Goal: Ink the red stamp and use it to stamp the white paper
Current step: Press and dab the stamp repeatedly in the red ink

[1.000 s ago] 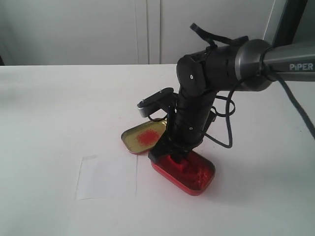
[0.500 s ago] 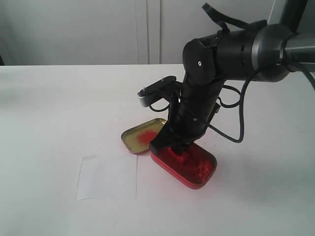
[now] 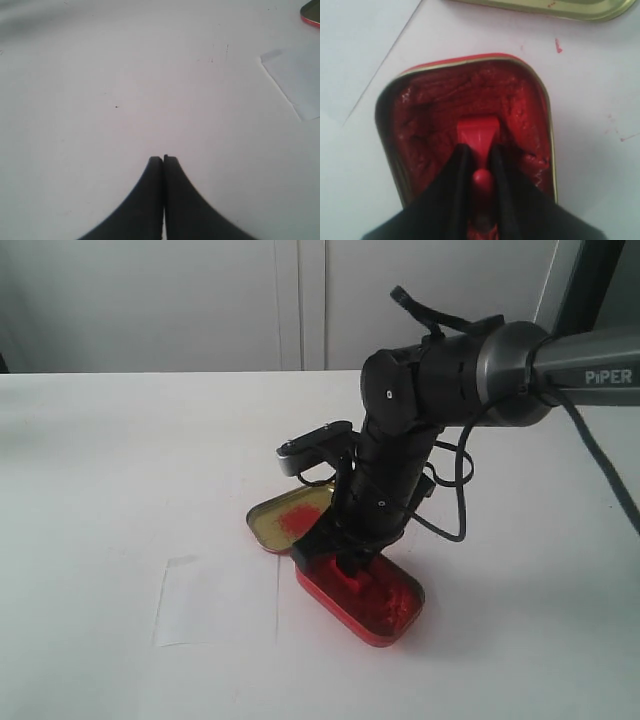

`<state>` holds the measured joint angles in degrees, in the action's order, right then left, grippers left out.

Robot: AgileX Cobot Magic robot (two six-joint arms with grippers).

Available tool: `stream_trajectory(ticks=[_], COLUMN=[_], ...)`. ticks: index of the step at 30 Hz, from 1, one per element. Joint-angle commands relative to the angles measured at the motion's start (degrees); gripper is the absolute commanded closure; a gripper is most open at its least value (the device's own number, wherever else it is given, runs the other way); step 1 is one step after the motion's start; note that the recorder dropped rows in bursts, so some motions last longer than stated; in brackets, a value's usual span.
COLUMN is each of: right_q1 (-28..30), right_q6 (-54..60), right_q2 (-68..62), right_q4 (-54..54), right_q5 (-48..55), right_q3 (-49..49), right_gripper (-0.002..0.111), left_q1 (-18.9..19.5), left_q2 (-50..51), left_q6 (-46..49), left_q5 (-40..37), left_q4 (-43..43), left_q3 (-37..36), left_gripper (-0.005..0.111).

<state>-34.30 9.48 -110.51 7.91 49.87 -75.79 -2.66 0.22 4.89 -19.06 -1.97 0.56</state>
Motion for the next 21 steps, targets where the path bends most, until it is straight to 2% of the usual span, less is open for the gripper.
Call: stream_trajectory(ticks=[1,21], right_q1=[2.47,4.62], right_q6=[4.08,7.33], right_q2=[-0.18,-4.21], right_q4=[6.01,11.92], right_q5=[-0.94,-0.33], right_q3=[-0.11,-0.11], right_gripper=[0.108,0.108], left_q1=[-0.28,-0.28], left_q2=[-0.22,-0.22], left_q6=[0.01,0.01], left_q5=[-0.06,-0.06], left_q4=[-0.14,-0.14], left_q3=[-0.56,-0.56], left_gripper=[0.107,0.107])
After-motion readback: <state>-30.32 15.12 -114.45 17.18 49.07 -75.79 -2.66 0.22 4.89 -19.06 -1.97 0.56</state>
